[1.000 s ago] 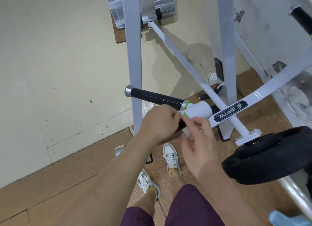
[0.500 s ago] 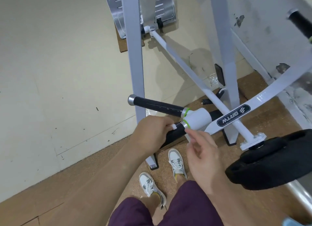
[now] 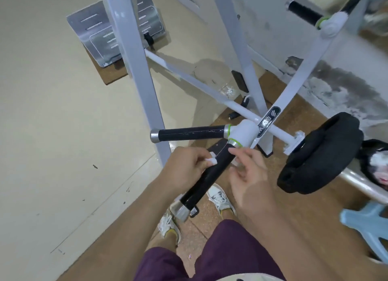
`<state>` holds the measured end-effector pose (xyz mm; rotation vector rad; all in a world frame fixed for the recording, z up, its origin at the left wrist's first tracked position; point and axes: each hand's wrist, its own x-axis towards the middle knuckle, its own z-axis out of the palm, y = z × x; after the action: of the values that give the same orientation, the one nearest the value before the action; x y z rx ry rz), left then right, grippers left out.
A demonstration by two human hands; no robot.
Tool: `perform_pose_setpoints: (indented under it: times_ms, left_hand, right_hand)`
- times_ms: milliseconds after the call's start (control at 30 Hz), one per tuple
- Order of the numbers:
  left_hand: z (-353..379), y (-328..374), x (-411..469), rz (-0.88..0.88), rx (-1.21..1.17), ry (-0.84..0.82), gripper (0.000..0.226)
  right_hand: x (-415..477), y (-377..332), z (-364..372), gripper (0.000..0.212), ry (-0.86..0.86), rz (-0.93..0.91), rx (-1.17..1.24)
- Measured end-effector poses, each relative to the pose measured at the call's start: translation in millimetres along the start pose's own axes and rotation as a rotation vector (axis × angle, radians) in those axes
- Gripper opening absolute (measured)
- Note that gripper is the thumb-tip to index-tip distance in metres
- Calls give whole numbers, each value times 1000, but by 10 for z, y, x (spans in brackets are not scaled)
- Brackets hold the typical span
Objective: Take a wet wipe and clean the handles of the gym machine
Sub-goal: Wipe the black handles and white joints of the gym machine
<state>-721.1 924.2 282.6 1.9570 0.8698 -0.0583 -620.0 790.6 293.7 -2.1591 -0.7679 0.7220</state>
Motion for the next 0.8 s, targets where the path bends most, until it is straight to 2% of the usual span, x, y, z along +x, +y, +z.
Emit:
perform_pose_setpoints:
  times_ms: [100,200,333,567,700,800]
  left_hand:
    - [103,5,188,-30,-299,73,2]
    - [197,-52,289,-83,-529,89,12]
    - [119,-176,177,-32,-425,26,13]
    - [-124,-365,-363,-37,-187,-77,8]
    - [-41,-192,-177,-34,-302,10,11]
    - [-41,-218,-241,-52,-334,22,12]
  right_hand:
    - [-122,-53,98,42,29,75,36]
    - [-215,-85,180,46,59,88,-10]
    - [-300,-111,266,48,140,18,-46]
    - [-322,-119,346,43,147,-87,-241]
    - [-205,-149,309,38,136,-128,-259]
    - [-189,-180,274,35,66,-157,-287]
